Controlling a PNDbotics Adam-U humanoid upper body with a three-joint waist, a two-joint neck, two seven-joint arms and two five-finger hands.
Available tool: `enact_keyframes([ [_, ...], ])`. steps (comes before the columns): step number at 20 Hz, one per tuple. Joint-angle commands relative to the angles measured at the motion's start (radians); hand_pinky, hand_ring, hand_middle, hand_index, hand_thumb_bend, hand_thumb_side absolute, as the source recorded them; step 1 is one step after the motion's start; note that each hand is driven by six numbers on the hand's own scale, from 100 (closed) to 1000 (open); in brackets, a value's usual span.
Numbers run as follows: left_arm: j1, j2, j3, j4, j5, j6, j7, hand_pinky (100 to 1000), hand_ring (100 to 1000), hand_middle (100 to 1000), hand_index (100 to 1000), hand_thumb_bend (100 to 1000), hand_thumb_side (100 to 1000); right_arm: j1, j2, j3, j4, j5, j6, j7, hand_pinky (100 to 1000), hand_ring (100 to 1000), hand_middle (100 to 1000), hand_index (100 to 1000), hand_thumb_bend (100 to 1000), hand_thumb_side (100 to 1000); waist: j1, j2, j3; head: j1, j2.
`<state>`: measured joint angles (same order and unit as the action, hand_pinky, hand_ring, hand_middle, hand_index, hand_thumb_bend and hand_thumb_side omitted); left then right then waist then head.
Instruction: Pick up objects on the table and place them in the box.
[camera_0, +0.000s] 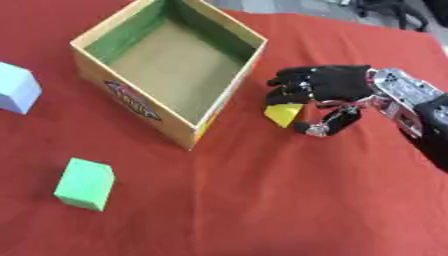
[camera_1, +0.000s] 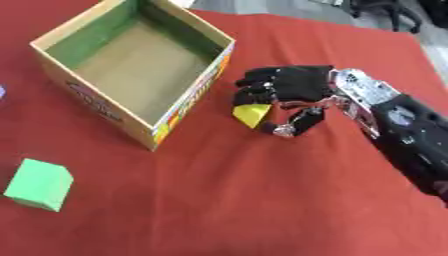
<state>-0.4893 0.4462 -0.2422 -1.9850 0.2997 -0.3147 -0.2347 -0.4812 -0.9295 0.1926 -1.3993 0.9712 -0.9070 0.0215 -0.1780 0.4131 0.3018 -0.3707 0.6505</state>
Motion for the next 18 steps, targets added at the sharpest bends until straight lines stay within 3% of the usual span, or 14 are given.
enact_keyframes([
  [1, -0.004, 0.003, 0.0, -0.015, 0.0, 0.003, -0.002, 863, 870, 785, 836, 100, 570, -0.004, -0.039, -0.001, 0.003, -0.029, 0.0, 0.03, 1000, 1000, 773, 1000, 100, 343, -0.006, -0.007, -0.003, -0.002, -0.002],
  [5, -0.005, 0.002, 0.0, -0.015, -0.001, 0.005, -0.003, 864, 870, 785, 836, 100, 570, -0.008, -0.036, -0.006, -0.005, -0.075, 0.0, 0.062, 975, 1000, 652, 969, 100, 328, -0.006, -0.006, -0.003, -0.002, -0.001],
  [10, -0.006, -0.001, -0.003, -0.015, -0.001, 0.008, -0.006, 864, 872, 786, 836, 100, 570, -0.018, -0.03, -0.021, -0.012, -0.135, 0.0, 0.069, 880, 1000, 486, 806, 100, 315, -0.006, -0.005, -0.001, -0.006, -0.003],
  [15, -0.006, -0.002, -0.004, -0.015, -0.001, 0.01, -0.008, 864, 872, 786, 836, 100, 570, -0.021, -0.029, -0.025, -0.011, -0.143, 0.0, 0.05, 880, 1000, 486, 806, 100, 315, -0.006, -0.005, -0.001, -0.007, -0.003],
  [16, -0.006, -0.003, -0.004, -0.015, -0.001, 0.01, -0.008, 865, 873, 786, 836, 100, 570, -0.021, -0.028, -0.025, -0.011, -0.142, 0.0, 0.048, 833, 1000, 400, 684, 100, 308, -0.006, -0.004, 0.0, -0.008, -0.004],
  [18, -0.008, -0.004, -0.005, -0.015, -0.001, 0.011, -0.01, 865, 873, 787, 837, 100, 570, -0.021, -0.022, -0.024, -0.01, -0.147, 0.0, 0.033, 831, 1000, 393, 670, 100, 306, -0.006, -0.004, 0.002, -0.01, -0.005],
])
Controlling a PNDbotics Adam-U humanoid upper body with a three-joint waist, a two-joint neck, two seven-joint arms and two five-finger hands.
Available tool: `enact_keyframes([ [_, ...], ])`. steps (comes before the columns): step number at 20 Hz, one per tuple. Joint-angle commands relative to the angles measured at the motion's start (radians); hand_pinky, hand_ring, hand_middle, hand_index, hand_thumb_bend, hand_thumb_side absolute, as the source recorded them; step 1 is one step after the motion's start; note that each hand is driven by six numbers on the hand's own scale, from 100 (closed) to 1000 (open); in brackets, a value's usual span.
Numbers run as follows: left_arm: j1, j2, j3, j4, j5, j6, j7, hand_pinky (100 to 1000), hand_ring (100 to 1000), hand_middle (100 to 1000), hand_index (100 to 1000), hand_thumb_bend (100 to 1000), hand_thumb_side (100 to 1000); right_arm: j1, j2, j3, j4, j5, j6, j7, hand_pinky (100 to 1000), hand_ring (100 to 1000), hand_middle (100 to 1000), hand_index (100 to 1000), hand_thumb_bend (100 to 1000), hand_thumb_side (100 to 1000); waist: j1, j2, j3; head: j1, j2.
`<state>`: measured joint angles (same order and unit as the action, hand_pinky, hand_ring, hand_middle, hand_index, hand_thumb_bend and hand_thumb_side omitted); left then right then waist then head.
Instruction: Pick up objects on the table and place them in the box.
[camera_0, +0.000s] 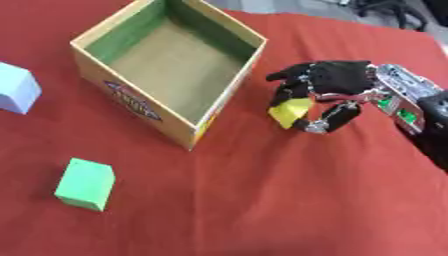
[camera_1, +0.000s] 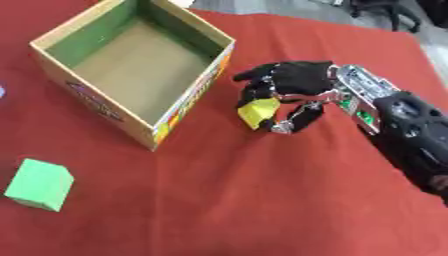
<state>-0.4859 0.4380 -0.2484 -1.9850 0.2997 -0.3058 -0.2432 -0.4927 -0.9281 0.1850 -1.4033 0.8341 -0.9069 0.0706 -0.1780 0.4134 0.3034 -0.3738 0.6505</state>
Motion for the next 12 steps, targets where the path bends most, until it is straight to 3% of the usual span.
enact_keyframes([
  [1, -0.012, 0.004, 0.001, -0.015, 0.0, 0.003, -0.002, 866, 873, 787, 837, 100, 570, -0.008, -0.022, -0.015, -0.007, -0.01, 0.0, -0.024, 824, 1000, 374, 648, 100, 302, -0.006, -0.004, 0.001, -0.007, -0.006],
  [12, -0.01, 0.004, 0.0, -0.015, 0.004, 0.01, -0.006, 867, 875, 788, 837, 100, 570, -0.002, -0.033, -0.013, -0.042, -0.068, 0.0, -0.064, 804, 1000, 324, 602, 100, 271, -0.002, -0.011, -0.005, -0.003, 0.0],
])
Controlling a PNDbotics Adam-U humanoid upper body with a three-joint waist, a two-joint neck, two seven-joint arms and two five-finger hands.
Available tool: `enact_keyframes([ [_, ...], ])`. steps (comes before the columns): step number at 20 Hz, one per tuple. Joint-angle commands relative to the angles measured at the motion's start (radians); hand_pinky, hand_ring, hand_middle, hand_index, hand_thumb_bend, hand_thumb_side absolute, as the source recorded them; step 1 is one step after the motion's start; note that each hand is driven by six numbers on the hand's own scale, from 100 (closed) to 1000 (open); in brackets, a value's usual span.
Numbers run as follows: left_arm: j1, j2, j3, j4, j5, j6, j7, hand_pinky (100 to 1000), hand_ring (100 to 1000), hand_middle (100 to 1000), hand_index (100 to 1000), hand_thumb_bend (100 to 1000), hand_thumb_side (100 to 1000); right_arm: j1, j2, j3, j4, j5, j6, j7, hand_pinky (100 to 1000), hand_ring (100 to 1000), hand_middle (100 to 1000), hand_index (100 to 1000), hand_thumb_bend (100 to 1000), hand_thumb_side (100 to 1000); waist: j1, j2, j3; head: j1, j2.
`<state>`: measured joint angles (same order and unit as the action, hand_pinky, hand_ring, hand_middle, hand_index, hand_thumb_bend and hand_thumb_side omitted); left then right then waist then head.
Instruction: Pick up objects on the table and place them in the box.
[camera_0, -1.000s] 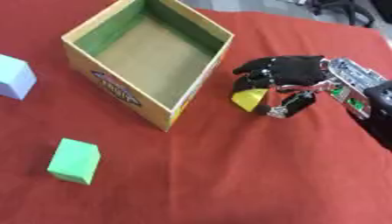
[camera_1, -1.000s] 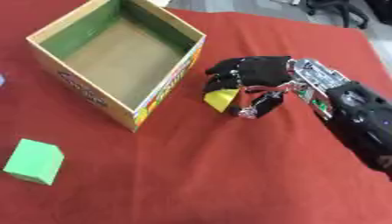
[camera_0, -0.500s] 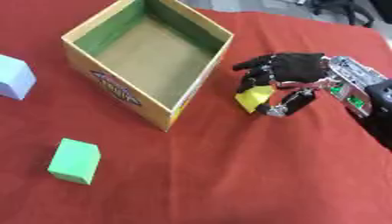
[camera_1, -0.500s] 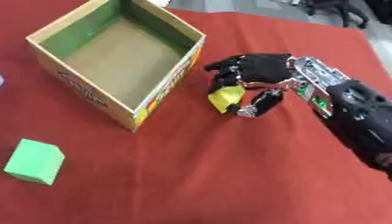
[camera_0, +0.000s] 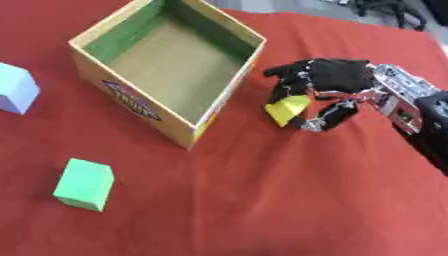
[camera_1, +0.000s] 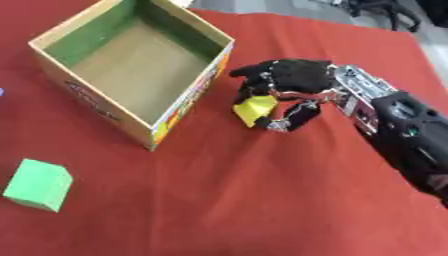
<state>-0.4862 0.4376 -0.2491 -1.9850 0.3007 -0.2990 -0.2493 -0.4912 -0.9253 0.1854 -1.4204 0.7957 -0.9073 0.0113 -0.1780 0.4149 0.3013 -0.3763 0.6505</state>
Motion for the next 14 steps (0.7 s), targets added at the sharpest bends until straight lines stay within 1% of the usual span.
enact_keyframes([
  [1, -0.009, 0.005, 0.002, -0.015, 0.004, 0.004, 0.001, 867, 875, 789, 837, 100, 570, -0.003, -0.038, -0.014, -0.03, -0.04, 0.0, -0.001, 804, 1000, 322, 601, 100, 268, -0.001, -0.014, -0.004, 0.0, 0.001],
  [2, -0.009, 0.005, 0.002, -0.015, 0.005, 0.004, 0.001, 867, 875, 789, 837, 100, 570, -0.003, -0.041, -0.015, -0.037, -0.053, 0.0, 0.002, 803, 1000, 323, 601, 100, 329, -0.001, -0.015, -0.006, 0.001, 0.002],
  [3, -0.008, 0.005, 0.002, -0.015, 0.006, 0.004, 0.002, 867, 875, 788, 837, 100, 570, -0.003, -0.045, -0.017, -0.046, -0.066, 0.0, 0.006, 803, 1000, 322, 600, 100, 264, 0.0, -0.016, -0.007, 0.002, 0.005],
  [7, -0.003, 0.007, 0.004, -0.015, 0.008, 0.002, 0.002, 867, 876, 789, 837, 100, 569, -0.002, -0.064, -0.03, -0.095, -0.125, 0.0, 0.031, 790, 1000, 323, 601, 100, 261, 0.003, -0.021, -0.013, 0.005, 0.01],
  [10, 0.001, 0.01, 0.006, -0.015, 0.009, 0.0, 0.005, 867, 876, 789, 837, 100, 569, -0.006, -0.092, -0.05, -0.145, -0.172, 0.0, 0.041, 783, 1000, 324, 602, 100, 262, 0.005, -0.025, -0.021, 0.004, 0.016],
  [14, 0.003, 0.014, 0.011, -0.015, 0.014, -0.007, 0.01, 867, 875, 788, 836, 100, 568, -0.004, -0.123, -0.072, -0.19, -0.239, 0.0, 0.064, 780, 1000, 324, 603, 100, 256, 0.008, -0.033, -0.026, 0.0, 0.019],
])
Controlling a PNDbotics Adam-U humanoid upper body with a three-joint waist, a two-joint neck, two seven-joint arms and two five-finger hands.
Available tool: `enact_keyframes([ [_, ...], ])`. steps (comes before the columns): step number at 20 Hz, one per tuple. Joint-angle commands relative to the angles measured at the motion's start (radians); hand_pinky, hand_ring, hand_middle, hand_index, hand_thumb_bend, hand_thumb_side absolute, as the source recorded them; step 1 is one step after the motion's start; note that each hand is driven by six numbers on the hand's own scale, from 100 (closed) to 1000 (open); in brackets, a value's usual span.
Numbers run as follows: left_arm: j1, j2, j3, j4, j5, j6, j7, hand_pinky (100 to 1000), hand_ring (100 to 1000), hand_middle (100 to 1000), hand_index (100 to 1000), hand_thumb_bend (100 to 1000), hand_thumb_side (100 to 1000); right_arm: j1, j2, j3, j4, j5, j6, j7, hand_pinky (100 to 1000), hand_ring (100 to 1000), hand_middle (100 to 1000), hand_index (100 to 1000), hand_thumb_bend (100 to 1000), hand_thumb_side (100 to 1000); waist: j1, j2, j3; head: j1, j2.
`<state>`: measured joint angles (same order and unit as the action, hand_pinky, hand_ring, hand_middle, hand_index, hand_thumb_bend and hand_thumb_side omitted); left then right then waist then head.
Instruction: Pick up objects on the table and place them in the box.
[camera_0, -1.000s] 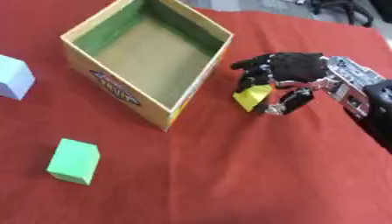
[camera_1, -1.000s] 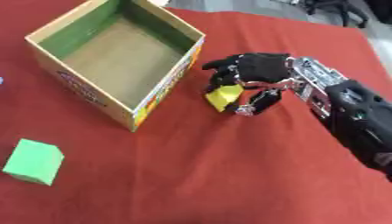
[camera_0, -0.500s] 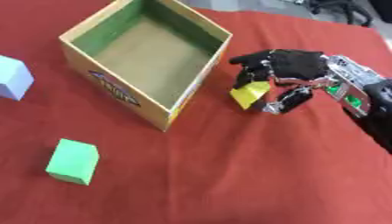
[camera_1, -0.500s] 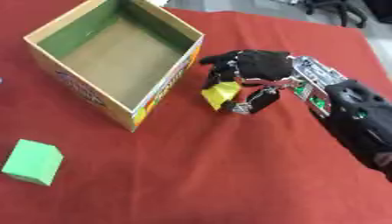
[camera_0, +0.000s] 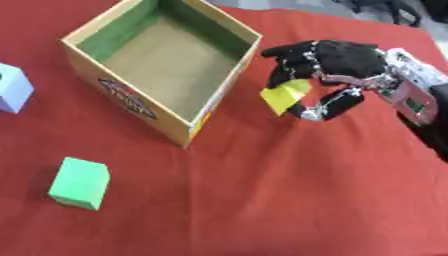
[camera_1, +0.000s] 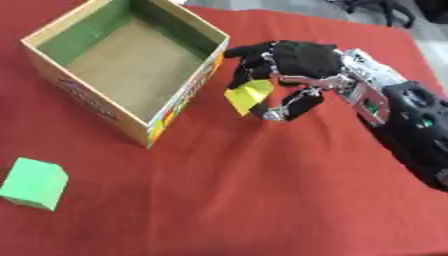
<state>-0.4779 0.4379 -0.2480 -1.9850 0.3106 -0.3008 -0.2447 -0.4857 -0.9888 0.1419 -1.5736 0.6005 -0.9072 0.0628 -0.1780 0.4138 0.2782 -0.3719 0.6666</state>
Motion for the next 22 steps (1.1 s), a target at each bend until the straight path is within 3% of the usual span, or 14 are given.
enact_keyframes([
  [1, -0.005, 0.015, 0.011, -0.015, 0.006, -0.007, 0.007, 867, 875, 788, 836, 100, 568, -0.009, -0.064, -0.032, -0.044, -0.061, 0.0, 0.017, 782, 1000, 323, 601, 100, 251, 0.009, -0.034, -0.002, -0.006, 0.002],
  [11, -0.005, 0.02, 0.015, -0.015, 0.014, -0.014, 0.009, 866, 874, 786, 836, 100, 567, -0.018, -0.077, -0.059, -0.071, -0.209, 0.0, 0.119, 772, 1000, 317, 597, 100, 227, 0.01, -0.039, -0.002, -0.009, 0.001],
  [14, -0.018, 0.021, 0.013, -0.015, 0.024, -0.028, 0.007, 865, 873, 786, 836, 100, 567, -0.066, -0.076, -0.077, -0.074, -0.253, 0.0, 0.106, 768, 1000, 316, 596, 100, 222, 0.007, -0.043, 0.032, -0.058, -0.015],
  [22, -0.049, 0.022, 0.011, -0.015, 0.054, -0.048, -0.003, 864, 870, 784, 835, 100, 566, -0.197, -0.051, -0.091, 0.039, -0.377, 0.0, 0.141, 761, 1000, 308, 590, 100, 203, -0.008, -0.047, 0.111, -0.137, -0.046],
])
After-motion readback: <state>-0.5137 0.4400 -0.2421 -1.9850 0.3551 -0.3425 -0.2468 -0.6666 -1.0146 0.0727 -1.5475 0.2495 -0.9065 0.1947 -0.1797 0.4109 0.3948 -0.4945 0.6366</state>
